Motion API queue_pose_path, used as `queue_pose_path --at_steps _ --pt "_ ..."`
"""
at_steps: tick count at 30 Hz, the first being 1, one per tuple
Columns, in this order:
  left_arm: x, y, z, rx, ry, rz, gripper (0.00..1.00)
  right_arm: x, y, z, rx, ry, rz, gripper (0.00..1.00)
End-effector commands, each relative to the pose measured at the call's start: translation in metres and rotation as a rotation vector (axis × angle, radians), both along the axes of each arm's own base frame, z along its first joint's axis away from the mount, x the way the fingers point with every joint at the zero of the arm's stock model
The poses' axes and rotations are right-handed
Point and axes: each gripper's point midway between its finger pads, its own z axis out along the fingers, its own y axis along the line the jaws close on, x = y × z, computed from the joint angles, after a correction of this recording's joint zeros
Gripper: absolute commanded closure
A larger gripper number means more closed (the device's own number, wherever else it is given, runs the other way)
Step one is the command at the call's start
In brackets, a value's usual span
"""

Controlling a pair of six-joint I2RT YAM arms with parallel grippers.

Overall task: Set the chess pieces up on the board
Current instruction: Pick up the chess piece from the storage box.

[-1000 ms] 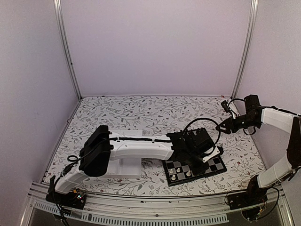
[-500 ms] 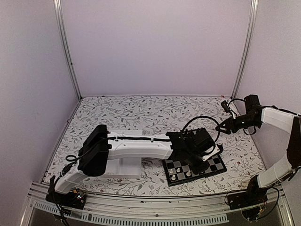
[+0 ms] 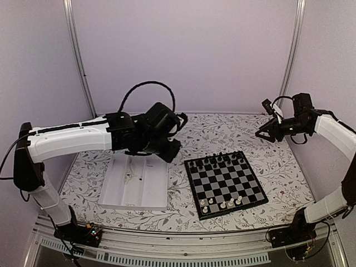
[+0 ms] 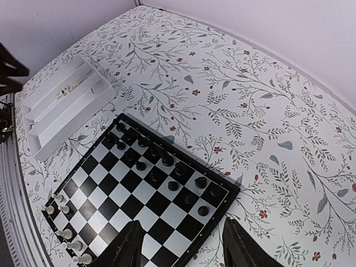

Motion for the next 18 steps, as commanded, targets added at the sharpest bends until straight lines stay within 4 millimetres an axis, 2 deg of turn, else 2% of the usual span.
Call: queue_pose_path --at_steps 1,4,7,11,14,18 --pt "0.016 0.113 -0.067 0.147 0.147 0.336 0.68 -0.017 0.025 0.0 0.023 0.003 0.089 0.5" --pt "0.023 0.148 -0.077 0.088 0.2 0.449 0.74 -0.021 0.034 -0.003 0.038 0.008 0.109 0.52" --pt "0.03 0.169 -0.091 0.063 0.236 0.531 0.78 -0.022 0.037 -0.007 0.042 0.028 0.116 0.54" --pt "0.045 0.192 -0.111 0.086 0.279 0.644 0.77 -0.024 0.038 -0.011 0.041 0.038 0.119 0.54" --pt "0.051 0.2 -0.127 0.106 0.324 0.686 0.74 -0.027 0.039 -0.011 0.045 0.038 0.124 0.55" --pt "0.059 0.199 -0.145 0.136 0.345 0.688 0.73 -0.03 0.039 -0.012 0.045 0.033 0.125 0.55"
